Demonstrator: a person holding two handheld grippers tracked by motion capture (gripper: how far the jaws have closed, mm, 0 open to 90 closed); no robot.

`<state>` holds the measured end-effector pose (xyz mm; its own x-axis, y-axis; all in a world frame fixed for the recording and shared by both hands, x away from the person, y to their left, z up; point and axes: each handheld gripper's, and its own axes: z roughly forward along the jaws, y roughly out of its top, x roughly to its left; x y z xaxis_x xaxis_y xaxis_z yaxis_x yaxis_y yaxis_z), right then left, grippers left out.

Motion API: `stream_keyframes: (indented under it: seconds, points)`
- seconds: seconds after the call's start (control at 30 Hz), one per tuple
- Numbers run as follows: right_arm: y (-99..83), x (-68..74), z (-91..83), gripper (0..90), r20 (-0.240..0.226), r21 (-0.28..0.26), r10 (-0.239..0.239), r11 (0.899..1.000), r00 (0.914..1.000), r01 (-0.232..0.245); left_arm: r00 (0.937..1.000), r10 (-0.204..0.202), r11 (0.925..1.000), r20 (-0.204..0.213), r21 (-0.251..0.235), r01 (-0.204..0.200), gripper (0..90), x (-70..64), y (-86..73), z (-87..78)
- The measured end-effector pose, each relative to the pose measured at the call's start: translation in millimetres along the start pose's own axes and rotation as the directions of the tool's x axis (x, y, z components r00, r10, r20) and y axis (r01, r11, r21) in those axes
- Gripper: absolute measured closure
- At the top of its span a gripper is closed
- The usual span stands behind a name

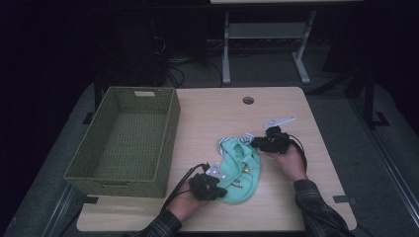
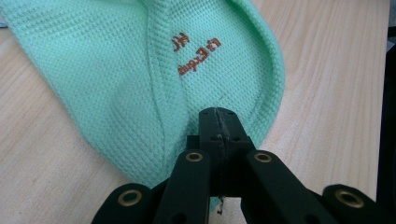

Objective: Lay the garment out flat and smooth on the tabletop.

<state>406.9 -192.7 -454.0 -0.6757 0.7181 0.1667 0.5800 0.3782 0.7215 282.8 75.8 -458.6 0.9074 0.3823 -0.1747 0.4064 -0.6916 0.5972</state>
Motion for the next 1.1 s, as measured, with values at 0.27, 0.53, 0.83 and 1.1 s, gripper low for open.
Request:
stream_keyframes:
  seconds: [0.27,0.53,0.83,1.1]
  points:
    - [-4.4,0.5,20.3,78.1,0.023,0.045,-0.012,0.999,0.9997,0.011,1.0,0.009,1.0,-0.001,0.002,-0.009,89.5,0.1,-0.1,0.0]
    - [-6.4,1.3,12.3,88.6,0.063,0.031,-0.046,0.999,0.9969,0.044,0.9999,0.009,1.0,-0.007,0.004,-0.009,89.5,-0.9,0.1,-0.1]
    - [-16.2,-22.7,-6.7,88.8,0.127,0.029,-0.023,0.999,0.9916,0.02,0.9999,0.008,1.0,-0.01,0.005,-0.008,89.6,-1.5,0.3,-0.1]
    - [-21.3,-28.7,-13.0,80.8,0.103,-0.009,0.022,1.0,0.9944,-0.021,0.9999,0.008,1.0,-0.01,0.003,-0.008,89.1,-1.3,0.5,0.1]
